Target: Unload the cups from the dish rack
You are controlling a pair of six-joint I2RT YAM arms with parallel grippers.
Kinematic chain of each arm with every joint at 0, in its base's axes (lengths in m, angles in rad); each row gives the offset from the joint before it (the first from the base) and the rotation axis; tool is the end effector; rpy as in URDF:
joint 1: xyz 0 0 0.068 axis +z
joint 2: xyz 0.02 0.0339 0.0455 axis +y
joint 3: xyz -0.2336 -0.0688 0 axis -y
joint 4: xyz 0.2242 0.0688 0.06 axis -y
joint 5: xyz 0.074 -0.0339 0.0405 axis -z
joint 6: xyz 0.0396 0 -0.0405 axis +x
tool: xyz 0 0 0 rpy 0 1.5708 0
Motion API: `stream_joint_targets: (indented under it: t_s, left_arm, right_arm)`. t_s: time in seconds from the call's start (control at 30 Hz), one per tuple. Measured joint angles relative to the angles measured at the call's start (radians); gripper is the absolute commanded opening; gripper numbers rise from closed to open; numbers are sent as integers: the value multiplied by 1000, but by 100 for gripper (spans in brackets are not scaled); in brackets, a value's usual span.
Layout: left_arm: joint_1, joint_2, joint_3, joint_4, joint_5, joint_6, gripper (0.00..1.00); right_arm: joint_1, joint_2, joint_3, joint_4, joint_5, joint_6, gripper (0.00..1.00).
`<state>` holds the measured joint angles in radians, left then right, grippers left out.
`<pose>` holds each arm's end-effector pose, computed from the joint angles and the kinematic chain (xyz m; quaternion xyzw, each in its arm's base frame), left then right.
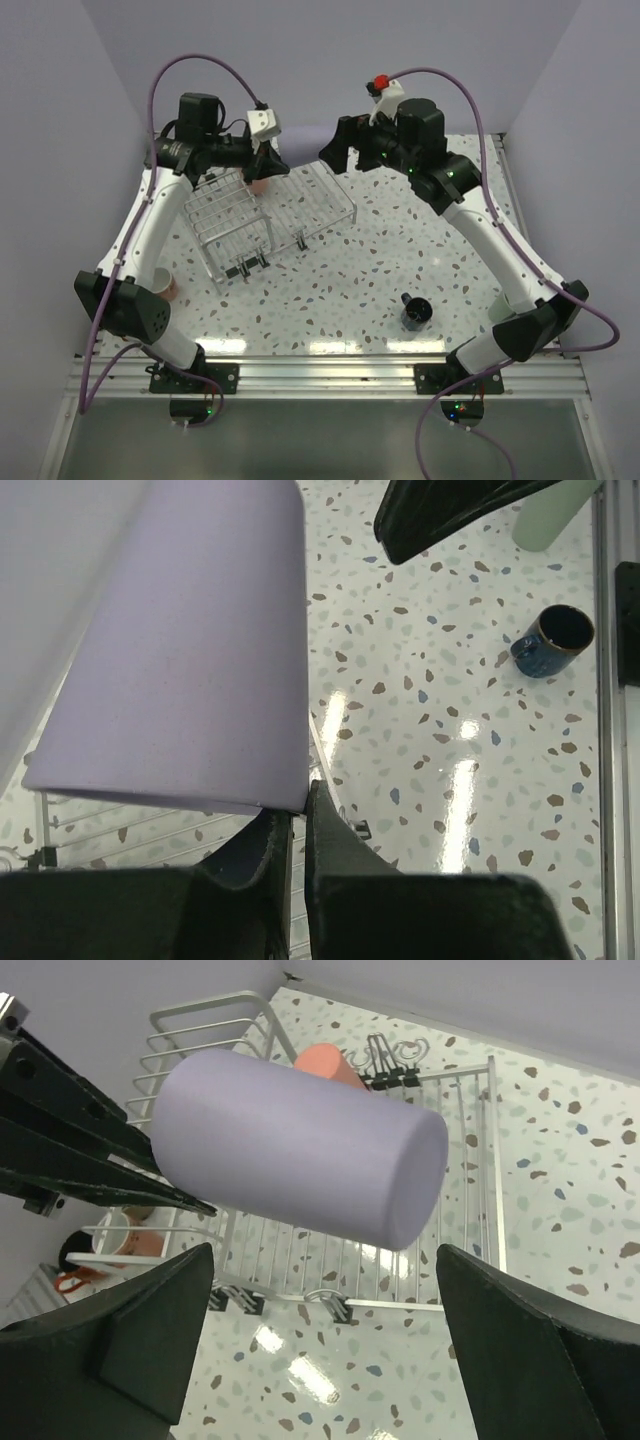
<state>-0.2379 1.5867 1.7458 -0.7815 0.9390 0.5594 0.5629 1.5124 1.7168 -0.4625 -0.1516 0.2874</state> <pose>0.2983 -0.1052 0.3851 0.4984 0.6510 -0.3321 0.4664 0.2701 0.1775 0.4221 -0.1542 0.7761 0.3056 0.5296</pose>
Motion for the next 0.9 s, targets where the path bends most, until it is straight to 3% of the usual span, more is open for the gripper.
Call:
stream_joint_targets:
  t_s: [0.2,0.37,0.53,0.7,0.9]
  left_arm:
    - [9,-10,-13,16,62,-67,0]
    - [8,-10,6,-68,-32,56,0]
    - [0,-26,-75,-113,-179,205,0]
    - [-84,-37,-125,-159,-350,394,0]
    - [-342,-86,-172,-168,-583,659,0]
  right_arm:
    - [-19,5,-29,29,-117,2,98]
    - [-86,5,-28,29,-162,27,98]
    - [-113,5,17,-24,-109,20,96]
    - [-84,77,280,-155,5,-21,90]
    - [27,260,565,-308,91,-77,81]
